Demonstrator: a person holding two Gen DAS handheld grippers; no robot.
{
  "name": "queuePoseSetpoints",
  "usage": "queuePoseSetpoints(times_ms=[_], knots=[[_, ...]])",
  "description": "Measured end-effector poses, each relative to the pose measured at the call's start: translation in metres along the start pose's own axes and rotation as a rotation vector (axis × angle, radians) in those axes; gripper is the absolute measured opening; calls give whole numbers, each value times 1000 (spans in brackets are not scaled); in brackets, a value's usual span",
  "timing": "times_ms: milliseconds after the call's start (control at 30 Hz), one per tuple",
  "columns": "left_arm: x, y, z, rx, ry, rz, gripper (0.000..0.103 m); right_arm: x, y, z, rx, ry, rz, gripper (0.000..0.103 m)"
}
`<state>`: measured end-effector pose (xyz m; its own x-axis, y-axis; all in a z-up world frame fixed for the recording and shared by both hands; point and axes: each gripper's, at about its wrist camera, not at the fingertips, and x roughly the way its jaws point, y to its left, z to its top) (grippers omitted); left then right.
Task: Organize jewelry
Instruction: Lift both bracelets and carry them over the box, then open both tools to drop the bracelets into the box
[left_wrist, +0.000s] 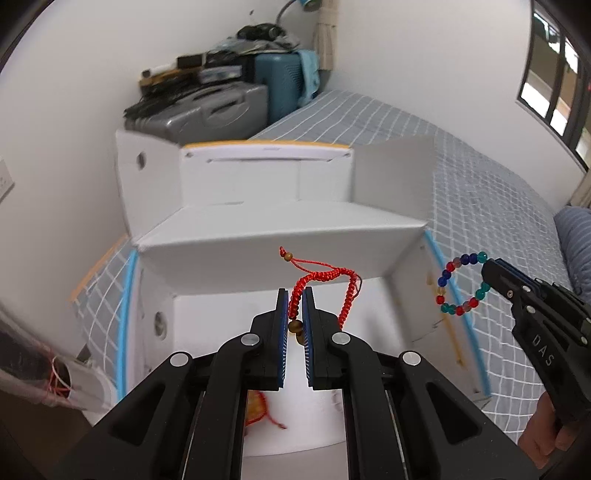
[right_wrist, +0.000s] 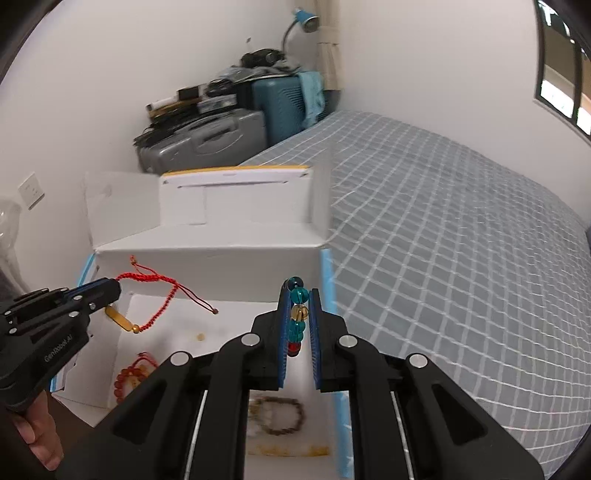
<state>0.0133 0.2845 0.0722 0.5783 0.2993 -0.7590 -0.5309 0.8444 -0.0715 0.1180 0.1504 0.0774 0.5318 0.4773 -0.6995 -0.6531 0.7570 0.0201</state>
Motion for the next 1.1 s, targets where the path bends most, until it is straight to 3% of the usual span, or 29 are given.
queuePoseSetpoints(times_ms=[233, 600, 700, 767, 833, 1033, 1100], knots=[[16, 29, -20, -14, 55, 29, 7, 35, 32, -14, -23, 74, 34, 9], [50, 38, -39, -3, 135, 55, 8, 76, 40, -35, -40, 181, 17, 11], [54, 38, -40, 5, 145, 61, 13, 81, 42, -34, -42, 180, 9, 12], [53, 38, -40, -3, 138, 62, 28, 80, 41, -35, -43, 180, 13, 15], [47, 40, -41, -9, 121, 69, 35, 74, 38, -34, -43, 165, 13, 34], [-3, 38, -52, -24, -8, 87, 82, 33, 31, -41, -49, 57, 5, 83], [-24, 36, -60, -29, -61, 95, 89, 16, 30, -47, -48, 22, 2, 92]])
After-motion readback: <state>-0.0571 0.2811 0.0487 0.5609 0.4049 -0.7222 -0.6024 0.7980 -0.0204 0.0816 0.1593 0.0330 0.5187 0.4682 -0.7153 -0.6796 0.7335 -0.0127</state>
